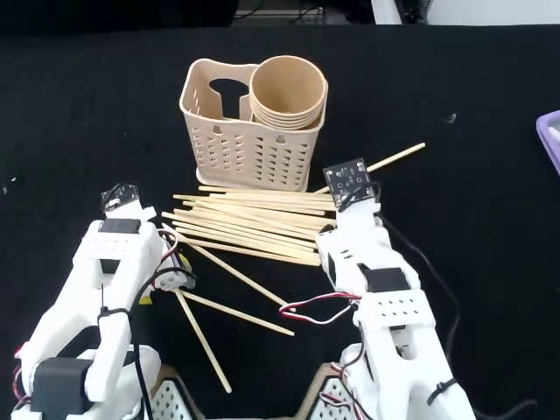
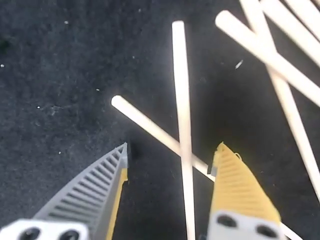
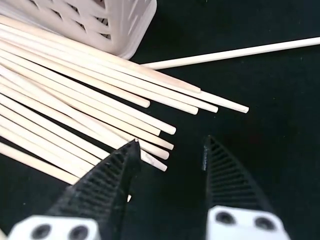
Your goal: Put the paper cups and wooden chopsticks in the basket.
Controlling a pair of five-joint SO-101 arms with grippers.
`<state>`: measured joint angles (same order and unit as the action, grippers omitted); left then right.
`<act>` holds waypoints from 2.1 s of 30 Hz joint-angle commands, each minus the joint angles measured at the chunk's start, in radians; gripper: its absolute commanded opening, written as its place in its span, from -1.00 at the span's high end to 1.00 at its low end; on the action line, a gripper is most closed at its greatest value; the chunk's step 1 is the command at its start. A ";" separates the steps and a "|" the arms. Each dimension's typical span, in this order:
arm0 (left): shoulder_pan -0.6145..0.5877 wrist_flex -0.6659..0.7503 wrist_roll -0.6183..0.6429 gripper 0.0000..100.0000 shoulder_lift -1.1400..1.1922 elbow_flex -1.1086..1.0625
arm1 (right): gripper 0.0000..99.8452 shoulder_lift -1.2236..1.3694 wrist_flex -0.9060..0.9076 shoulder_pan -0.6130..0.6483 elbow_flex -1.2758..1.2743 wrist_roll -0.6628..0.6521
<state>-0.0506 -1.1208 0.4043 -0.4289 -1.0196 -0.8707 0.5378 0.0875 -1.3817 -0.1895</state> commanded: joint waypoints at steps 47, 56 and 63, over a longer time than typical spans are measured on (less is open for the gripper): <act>-0.153 0.083 -0.089 0.94 -0.023 0.282 | 0.58 -0.028 -0.020 -0.014 0.005 0.003; -0.223 0.333 -0.018 0.92 -0.015 0.093 | 0.58 -0.028 -0.020 -0.014 0.005 0.003; -0.193 0.258 -0.029 0.57 -0.015 0.051 | 0.58 -0.028 -0.020 -0.014 0.005 0.003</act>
<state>-0.2578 -0.8508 0.3874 -0.4319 -0.9674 -0.8707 0.5378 0.0875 -1.3817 -0.1895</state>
